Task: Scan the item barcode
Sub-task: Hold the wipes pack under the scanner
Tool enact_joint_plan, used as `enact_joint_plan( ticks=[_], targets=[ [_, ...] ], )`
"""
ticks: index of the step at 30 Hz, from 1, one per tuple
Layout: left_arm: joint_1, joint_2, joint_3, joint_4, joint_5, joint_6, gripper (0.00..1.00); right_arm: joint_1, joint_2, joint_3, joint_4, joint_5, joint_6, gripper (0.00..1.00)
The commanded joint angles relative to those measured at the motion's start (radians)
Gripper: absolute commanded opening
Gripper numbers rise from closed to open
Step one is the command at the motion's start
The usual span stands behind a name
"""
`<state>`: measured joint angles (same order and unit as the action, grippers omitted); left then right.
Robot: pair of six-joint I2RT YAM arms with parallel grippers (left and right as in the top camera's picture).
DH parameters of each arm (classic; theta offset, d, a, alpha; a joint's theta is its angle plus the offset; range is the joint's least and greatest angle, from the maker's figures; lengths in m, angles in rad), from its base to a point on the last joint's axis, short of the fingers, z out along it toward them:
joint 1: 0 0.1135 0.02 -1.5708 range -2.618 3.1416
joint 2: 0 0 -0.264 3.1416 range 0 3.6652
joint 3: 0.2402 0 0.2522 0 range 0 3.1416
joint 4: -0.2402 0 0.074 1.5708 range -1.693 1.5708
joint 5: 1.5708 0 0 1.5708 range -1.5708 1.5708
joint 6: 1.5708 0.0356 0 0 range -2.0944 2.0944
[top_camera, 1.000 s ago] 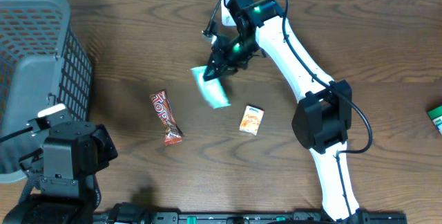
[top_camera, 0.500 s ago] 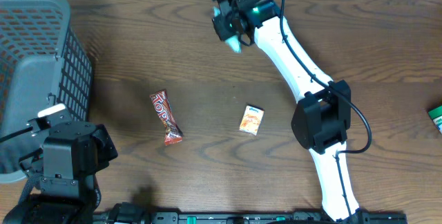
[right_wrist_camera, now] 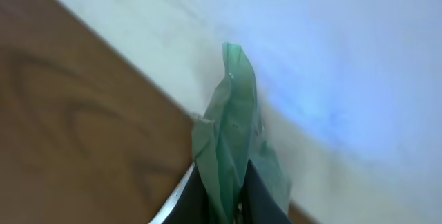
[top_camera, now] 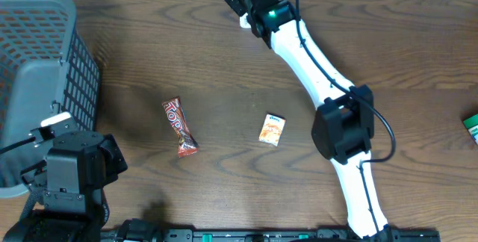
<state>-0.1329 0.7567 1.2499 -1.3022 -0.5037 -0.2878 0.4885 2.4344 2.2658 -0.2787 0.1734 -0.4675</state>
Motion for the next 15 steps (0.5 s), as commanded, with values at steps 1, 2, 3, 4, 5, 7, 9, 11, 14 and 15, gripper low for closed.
enact_joint_plan(
  ticks=[1,2,3,4,5,7,9,11,14,15],
  targets=[
    [-0.002,0.001,0.001,-0.003,-0.013,0.005,0.98,0.009,0.084,0.006,0.029,0.072,-0.135,0.01],
    [-0.002,0.001,0.001,-0.003,-0.013,0.005,0.98,0.013,0.097,0.006,0.039,0.072,-0.153,0.01],
    [-0.002,0.001,0.001,-0.003,-0.013,0.005,0.98,0.015,0.109,0.006,0.046,0.073,-0.167,0.01],
    [-0.002,0.001,0.001,-0.003,-0.013,0.005,0.98,0.017,0.123,0.006,0.054,0.08,-0.182,0.01],
    [-0.002,0.001,0.001,-0.003,-0.013,0.005,0.98,0.017,0.133,0.006,0.059,0.088,-0.192,0.01],
    [-0.002,0.001,0.001,-0.003,-0.013,0.005,0.98,0.017,0.152,0.006,0.06,0.104,-0.215,0.01],
    [-0.002,0.001,0.001,-0.003,-0.013,0.005,0.98,0.014,0.165,0.006,0.064,0.108,-0.217,0.01],
    [-0.002,0.001,0.001,-0.003,-0.013,0.005,0.98,0.014,0.166,0.006,0.06,0.114,-0.23,0.01],
    [-0.002,0.001,0.001,-0.003,-0.013,0.005,0.98,0.016,0.164,0.006,0.051,0.117,-0.23,0.01],
    [-0.002,0.001,0.001,-0.003,-0.013,0.005,0.98,0.018,0.163,0.006,0.05,0.124,-0.23,0.01]
  ],
)
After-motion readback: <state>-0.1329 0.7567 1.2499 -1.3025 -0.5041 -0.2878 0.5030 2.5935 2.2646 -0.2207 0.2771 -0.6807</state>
